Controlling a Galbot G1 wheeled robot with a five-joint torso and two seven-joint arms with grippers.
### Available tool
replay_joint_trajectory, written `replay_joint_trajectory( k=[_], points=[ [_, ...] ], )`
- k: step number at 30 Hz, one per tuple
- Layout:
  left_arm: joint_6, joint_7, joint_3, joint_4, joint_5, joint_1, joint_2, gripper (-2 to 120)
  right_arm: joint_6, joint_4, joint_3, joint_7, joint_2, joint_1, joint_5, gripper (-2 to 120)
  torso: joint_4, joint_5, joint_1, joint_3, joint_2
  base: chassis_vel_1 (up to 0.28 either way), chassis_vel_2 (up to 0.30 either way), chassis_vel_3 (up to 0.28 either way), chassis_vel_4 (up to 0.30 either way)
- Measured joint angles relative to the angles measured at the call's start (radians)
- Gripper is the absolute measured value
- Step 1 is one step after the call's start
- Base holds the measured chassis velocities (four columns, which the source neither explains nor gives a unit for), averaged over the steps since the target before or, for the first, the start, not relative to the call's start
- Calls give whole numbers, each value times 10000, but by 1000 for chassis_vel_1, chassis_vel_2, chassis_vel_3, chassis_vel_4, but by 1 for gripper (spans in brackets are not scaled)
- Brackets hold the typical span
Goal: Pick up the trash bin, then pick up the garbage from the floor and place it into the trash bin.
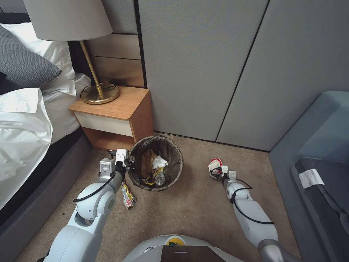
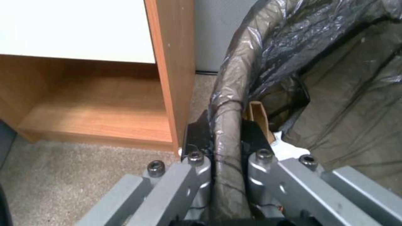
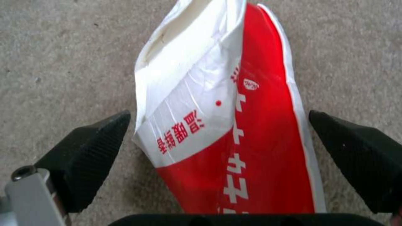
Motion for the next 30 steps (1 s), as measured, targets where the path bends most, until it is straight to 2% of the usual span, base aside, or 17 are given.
replay_joint_trajectory(
  k=[11, 16, 19, 20, 22, 23, 25, 26, 27, 30],
  points=[
    [-12, 229, 102, 33, 287, 13, -108, 5, 65, 710, -50, 43, -106, -190, -314, 100, 0, -1, 0, -1, 0, 0, 0, 0, 0],
    [-13, 241, 107, 51, 297, -1, -102, 5, 127, 379, -122, 35, -63, 1, -391, 98, 0, 0, 0, -1, 0, 0, 0, 0, 0],
    [-13, 250, 105, 88, 301, -24, -77, 5, 142, -44, -206, 24, 16, 231, -407, 84, 1, -1, 0, -1, 0, 0, 0, 0, 0],
    [-13, 250, 105, 88, 301, -24, -77, 5, 142, -44, -206, 24, 16, 231, -407, 84, 1, -1, 0, -1, 0, 0, 0, 0, 0],
    [-13, 259, 104, 101, 307, -35, -71, 5, 150, -268, -234, -3, 55, 334, -412, 74, 1, 0, 0, -1, 0, 0, 0, 0, 0],
    [-13, 259, 104, 101, 307, -35, -71, 5, 150, -268, -234, -3, 55, 334, -412, 74, 1, 0, 0, -1, 0, 0, 0, 0, 0],
    [-13, 262, 104, 108, 309, -47, -68, 5, 157, -391, -238, -14, 74, 397, -412, 67, 1, -1, 0, -1, 0, 0, 0, 0, 0],
    [-13, 263, 104, 119, 311, -58, -68, 5, 169, -442, -241, -18, 87, 420, -412, 60, 1, -1, -1, -1, 0, 0, 0, 0, 0],
    [-13, 263, 104, 119, 311, -58, -68, 5, 169, -442, -241, -18, 87, 420, -412, 60, 1, -1, -1, -1, 0, 0, 0, 0, 0],
    [-13, 269, 104, 148, 317, -66, -73, 5, 189, -404, -234, -14, 98, 383, -417, 43, 1, -2, 0, -1, 0, 0, 0, 0, 0]
  ],
)
